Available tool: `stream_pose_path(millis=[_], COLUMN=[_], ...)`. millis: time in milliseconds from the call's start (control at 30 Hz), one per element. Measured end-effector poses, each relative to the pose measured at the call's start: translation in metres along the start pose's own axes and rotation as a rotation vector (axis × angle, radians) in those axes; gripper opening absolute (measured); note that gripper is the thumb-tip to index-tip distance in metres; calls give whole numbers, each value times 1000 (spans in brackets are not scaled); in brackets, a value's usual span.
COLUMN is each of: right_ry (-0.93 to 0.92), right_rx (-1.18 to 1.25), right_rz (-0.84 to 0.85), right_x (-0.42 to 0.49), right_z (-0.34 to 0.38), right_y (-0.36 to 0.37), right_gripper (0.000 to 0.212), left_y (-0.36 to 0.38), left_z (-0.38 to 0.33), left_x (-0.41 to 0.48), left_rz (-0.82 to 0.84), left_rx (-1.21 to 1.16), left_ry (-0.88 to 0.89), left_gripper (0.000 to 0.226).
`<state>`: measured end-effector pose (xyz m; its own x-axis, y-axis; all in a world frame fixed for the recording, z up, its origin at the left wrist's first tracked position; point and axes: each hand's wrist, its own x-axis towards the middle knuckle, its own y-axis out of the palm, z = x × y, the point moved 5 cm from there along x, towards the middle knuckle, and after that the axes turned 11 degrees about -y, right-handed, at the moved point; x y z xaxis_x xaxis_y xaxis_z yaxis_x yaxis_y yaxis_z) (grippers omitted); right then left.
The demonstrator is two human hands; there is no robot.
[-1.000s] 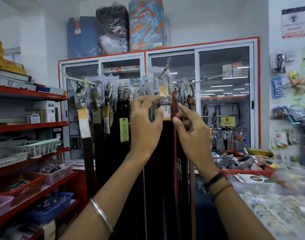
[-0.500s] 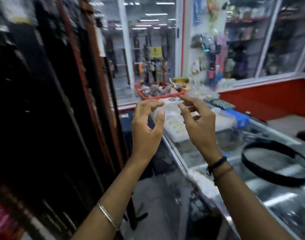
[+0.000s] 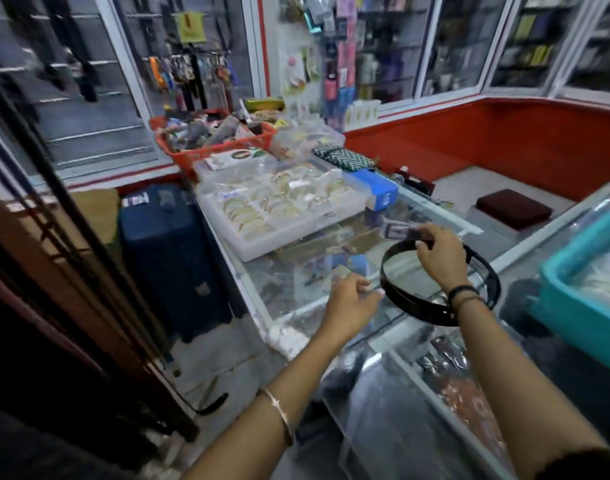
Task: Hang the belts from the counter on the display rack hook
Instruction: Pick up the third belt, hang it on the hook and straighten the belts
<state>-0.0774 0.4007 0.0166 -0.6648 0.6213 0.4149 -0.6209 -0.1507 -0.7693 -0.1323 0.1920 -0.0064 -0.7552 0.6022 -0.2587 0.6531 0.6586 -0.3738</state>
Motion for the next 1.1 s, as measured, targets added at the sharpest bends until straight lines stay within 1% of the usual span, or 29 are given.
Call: stream_pose_path(millis=[67,167,233,267,300,367,467,533,600,667,800,900,1000,1100], right_ry=[40,25,-18,-38,-56,-78,-80,-67,-59,-71,-129,-166,-234,-306], right_rx=[-139,-250,-288,-297,-304,-326,-345,-286,-242,-239,-165,-87,10,179], right_rz=[129,345,435,448,447,418,359,334,320,280,216,230,245,247], right_x=[18,41,51,54,58,63,68,67,64,62,54,44,25,-1], right_z=[-22,-43,-52,-55,-57,-57,-56,-53,-46,-34,7,45,91,145], right_y=[7,21,29,31,34,36,40,41,40,35,24,18,15,11], right_gripper=[46,63,67,66,65,61,45,32,27,25,24,25,29,30], left_y=[27,51,62,65,67,70,71,66,55,38,-10,-49,-92,-140], left_z=[1,-3,-6,-9,-10,-11,-11,-11,-10,-8,-3,-2,3,11], left_x=[13,28,38,41,44,52,61,63,63,64,57,42,17,-20], left_rz=[43,46,7,-15,-32,-32,-11,-13,-44,-91,-179,-243,-343,-477], left_rx=[57,107,154,167,178,192,180,200,226,236,238,220,243,238], left_ry=[-97,-218,-245,-247,-247,-251,-309,-324,-316,-297,-215,-144,-96,-57], left_gripper=[47,69,85,88,87,78,68,62,49,41,34,30,21,12])
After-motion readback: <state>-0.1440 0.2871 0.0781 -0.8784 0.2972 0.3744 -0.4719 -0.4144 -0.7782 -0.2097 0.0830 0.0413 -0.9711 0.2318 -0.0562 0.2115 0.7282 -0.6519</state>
